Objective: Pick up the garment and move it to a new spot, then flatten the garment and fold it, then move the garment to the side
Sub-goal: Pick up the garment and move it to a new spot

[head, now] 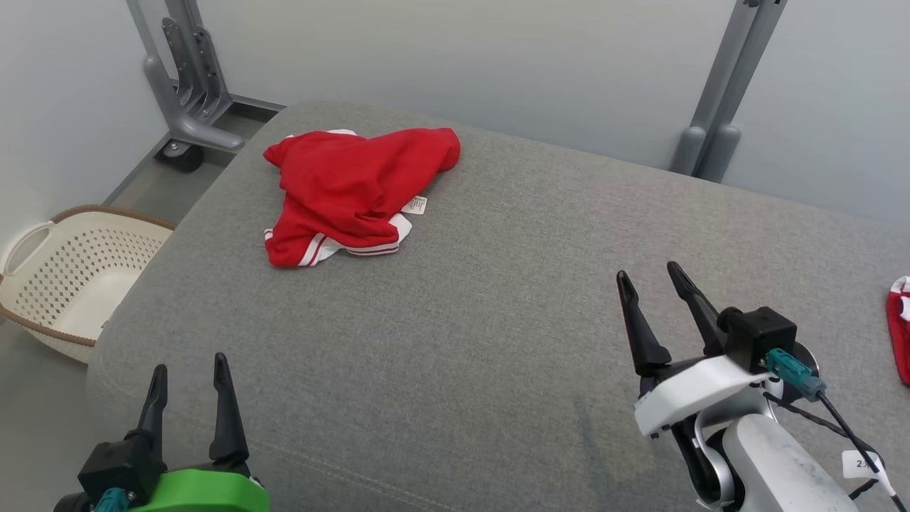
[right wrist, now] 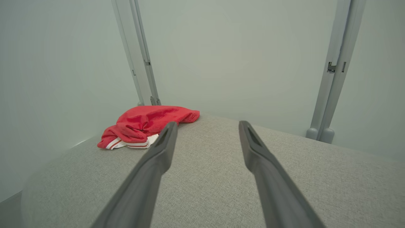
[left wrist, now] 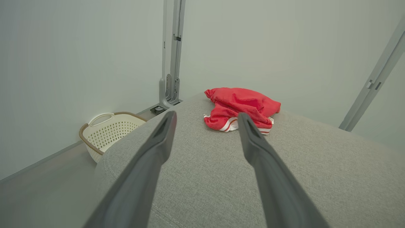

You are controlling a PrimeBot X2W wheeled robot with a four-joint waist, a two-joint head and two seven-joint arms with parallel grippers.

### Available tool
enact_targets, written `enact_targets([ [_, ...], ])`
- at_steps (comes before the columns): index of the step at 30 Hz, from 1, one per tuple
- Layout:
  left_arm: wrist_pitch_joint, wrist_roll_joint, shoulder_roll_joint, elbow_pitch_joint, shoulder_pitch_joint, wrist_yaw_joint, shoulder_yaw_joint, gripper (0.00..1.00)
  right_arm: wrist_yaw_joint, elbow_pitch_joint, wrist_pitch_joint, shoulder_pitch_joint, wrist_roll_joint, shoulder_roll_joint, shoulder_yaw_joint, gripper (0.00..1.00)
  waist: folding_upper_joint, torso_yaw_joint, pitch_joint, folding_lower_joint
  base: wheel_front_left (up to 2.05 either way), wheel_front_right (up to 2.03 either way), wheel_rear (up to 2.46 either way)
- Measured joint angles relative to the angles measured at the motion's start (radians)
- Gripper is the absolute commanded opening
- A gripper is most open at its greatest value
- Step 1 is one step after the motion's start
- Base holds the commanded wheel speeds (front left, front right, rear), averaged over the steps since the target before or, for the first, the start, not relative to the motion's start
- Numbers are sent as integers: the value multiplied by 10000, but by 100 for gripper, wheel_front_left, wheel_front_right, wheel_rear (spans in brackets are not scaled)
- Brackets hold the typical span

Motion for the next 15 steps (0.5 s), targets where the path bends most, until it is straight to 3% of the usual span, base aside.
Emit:
enact_targets([
  [7, 153, 414, 113, -21, -347, 0, 38, 100, -4, -90, 0, -4, -146, -35, -23, 100, 0, -265, 142, 0, 0, 0, 0],
  [15, 1302, 357, 669, 6, -2516, -6, 169, 100, -31, -301, 15, -144, -397, -313, -113, 100, 0, -652, 547, 0, 0, 0, 0],
])
